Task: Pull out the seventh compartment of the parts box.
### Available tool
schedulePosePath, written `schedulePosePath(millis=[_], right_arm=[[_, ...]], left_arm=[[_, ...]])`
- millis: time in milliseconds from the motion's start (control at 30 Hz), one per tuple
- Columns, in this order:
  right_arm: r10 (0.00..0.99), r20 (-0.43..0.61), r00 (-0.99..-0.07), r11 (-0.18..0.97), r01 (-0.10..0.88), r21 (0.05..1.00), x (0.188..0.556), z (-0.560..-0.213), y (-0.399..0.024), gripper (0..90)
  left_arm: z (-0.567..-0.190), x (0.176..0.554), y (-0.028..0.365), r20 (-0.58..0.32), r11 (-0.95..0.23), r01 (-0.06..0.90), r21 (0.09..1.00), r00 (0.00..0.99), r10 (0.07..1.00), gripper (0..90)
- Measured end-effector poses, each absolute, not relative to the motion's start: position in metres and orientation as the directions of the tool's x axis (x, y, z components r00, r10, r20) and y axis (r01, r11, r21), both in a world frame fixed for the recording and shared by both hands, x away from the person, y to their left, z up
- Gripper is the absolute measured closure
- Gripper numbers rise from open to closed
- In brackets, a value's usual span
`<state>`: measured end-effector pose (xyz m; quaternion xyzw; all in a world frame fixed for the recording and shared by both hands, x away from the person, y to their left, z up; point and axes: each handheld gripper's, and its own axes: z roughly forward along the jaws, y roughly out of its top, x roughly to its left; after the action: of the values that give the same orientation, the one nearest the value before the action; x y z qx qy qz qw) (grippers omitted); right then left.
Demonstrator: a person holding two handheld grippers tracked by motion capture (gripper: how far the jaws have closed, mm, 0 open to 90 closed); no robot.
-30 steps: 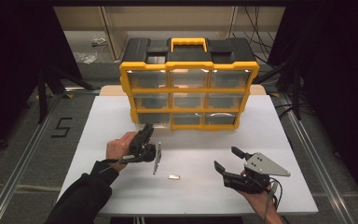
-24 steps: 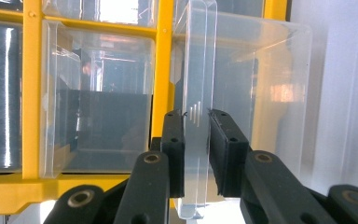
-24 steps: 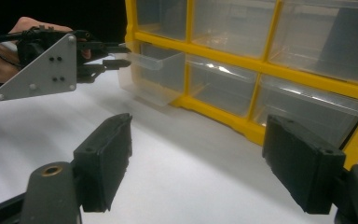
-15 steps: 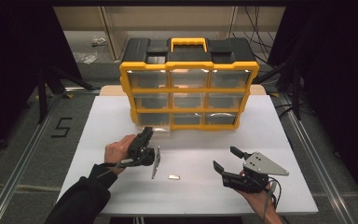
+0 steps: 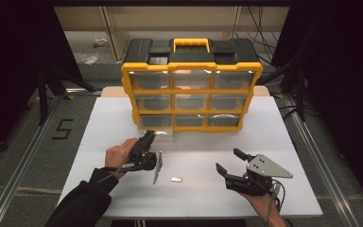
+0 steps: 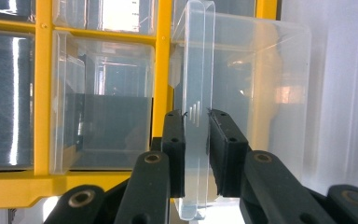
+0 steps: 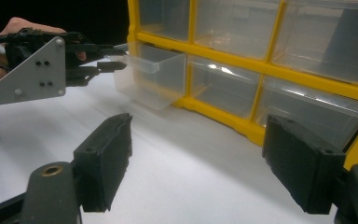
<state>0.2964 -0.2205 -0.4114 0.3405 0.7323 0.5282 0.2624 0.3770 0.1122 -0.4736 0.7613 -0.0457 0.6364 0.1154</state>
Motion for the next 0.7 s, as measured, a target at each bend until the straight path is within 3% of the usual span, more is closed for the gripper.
schedulePosePath(millis=[700], right_arm=[[0.763,-0.024,-0.646,0.215,0.219,0.952,0.3,-0.411,-0.217,25.0]], left_arm=[[-0.479,0.366,0.115,0.981,-0.964,-0.24,0.109,0.182,0.066,75.9]])
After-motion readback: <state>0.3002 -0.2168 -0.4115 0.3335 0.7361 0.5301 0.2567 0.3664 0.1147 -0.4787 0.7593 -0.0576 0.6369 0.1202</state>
